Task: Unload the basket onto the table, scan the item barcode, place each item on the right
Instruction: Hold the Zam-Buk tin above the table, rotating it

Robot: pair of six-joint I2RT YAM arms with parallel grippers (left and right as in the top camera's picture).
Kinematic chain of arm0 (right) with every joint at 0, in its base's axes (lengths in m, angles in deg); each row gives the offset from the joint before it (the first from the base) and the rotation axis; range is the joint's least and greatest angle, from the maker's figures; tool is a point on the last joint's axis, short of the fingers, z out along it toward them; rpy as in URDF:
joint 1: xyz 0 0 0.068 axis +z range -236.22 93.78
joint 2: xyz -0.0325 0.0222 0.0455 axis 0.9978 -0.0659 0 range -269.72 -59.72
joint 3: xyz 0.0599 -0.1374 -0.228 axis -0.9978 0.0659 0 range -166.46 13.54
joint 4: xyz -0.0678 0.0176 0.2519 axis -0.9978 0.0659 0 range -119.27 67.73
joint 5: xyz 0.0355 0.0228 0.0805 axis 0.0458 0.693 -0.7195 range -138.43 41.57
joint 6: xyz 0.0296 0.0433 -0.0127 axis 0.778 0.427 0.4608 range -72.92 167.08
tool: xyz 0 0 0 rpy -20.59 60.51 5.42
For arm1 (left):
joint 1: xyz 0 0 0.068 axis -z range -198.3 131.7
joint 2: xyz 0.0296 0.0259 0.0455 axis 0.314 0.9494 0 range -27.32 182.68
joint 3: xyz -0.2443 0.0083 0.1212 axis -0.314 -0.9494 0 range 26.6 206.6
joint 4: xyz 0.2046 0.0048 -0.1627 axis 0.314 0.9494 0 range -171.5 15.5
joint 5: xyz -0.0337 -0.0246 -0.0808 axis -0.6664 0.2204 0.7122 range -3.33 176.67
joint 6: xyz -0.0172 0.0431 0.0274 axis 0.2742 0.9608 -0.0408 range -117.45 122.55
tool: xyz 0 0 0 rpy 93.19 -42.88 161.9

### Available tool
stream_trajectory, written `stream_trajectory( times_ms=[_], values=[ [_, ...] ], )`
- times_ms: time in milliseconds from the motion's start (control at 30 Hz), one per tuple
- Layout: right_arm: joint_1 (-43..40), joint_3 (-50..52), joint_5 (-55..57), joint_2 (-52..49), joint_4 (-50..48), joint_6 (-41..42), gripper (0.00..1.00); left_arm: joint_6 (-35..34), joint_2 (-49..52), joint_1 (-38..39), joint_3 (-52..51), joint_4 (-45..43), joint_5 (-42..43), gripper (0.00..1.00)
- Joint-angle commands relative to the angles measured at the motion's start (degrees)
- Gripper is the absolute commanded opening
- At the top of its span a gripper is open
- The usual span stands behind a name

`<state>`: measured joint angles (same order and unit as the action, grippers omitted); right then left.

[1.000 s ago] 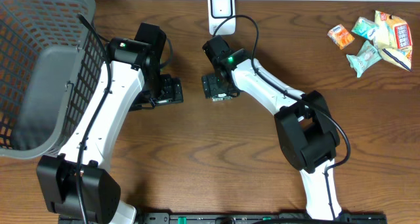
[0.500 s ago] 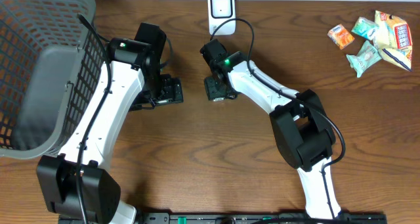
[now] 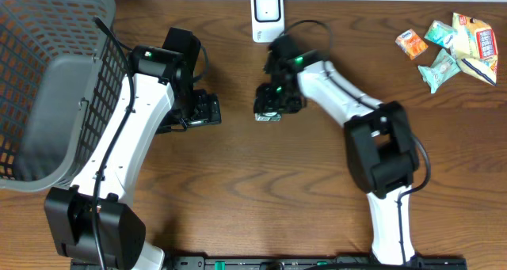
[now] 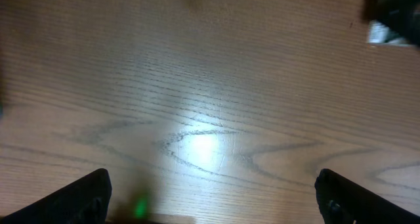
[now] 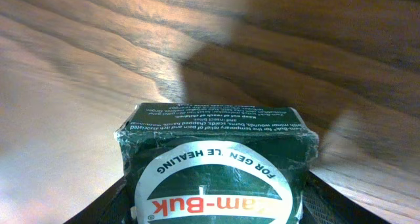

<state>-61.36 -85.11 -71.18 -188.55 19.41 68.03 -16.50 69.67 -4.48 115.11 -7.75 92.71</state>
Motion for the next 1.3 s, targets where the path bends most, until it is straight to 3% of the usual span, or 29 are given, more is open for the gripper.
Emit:
stream_trajectory(
  times_ms=[0,267,400,633,800,1267],
  values=[
    [-5.6,-0.7,-21.1,2.2,0.5,-1.5,0.58,0.4,0.2,0.0,0.6,0.4,-0.1,0.98],
    [-14.4,-0.7,-52.8,2.2,0.3,-1.1,0.57,0.4,0.2,0.0,0.6,0.4,-0.1,0.98],
    [-17.4,-0.7,-65.9,2.2,0.3,6.1,0.56,0.4,0.2,0.0,0.6,0.3,-0.1,0.98],
    [-19.1,-0.7,-66.3,2.2,-0.3,26.1,0.45,0.4,0.2,0.0,0.6,0.4,-0.1,0.98],
    [-18.9,-0.7,-64.2,2.2,-7.2,37.2,0.46,0.4,0.2,0.0,0.6,0.4,-0.1,0.98],
    [-17.9,-0.7,-57.8,2.2,-8.9,39.9,0.47,0.4,0.2,0.0,0.6,0.4,-0.1,0.98]
  ],
)
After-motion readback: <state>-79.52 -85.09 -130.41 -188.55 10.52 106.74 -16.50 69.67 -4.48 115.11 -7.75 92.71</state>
